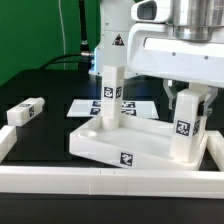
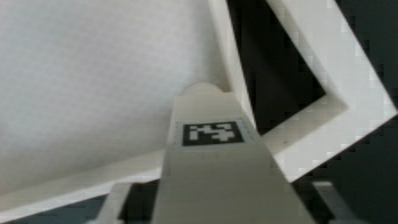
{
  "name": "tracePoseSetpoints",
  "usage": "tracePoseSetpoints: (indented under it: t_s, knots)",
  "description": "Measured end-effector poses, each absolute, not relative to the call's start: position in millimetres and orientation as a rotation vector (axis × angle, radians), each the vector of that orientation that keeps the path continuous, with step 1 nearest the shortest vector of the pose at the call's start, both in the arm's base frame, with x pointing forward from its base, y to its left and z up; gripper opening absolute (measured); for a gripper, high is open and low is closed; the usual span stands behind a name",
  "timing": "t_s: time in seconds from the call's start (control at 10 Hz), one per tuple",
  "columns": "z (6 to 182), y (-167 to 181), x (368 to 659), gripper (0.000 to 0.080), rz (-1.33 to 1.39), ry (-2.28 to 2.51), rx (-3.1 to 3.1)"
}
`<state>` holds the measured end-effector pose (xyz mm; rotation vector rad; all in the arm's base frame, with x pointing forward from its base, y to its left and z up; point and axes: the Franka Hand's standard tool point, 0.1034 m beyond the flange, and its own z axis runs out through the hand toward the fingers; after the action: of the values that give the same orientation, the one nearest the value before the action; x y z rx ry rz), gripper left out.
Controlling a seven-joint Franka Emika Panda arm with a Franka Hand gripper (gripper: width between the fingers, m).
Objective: Assemble desk
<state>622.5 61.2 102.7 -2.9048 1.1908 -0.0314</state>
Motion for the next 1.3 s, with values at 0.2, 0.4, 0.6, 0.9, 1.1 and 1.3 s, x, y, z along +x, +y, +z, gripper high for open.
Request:
tracePoseSetpoints:
  t_s: [0.2,0.4,0.6,0.9,1.1,1.3]
  knots:
    - [102.3,62.5,622.4,0.0379,-0.029,1.213,-2.891]
    - [107.7,63.7,623.2,0.0552,-0.038,1.154,-2.909]
    - [126.3,63.7,611.6,0.0645,-0.044,1.072,-2.923]
    - [157.0,36.0,583.7,0.0649,-0.045,0.934,-2.933]
    - [164.6,-22.1,581.3,0.0649,-0.057,0.846,-2.965]
    - [162.6,-24.2,581.7,0.0649,-0.055,0.864,-2.962]
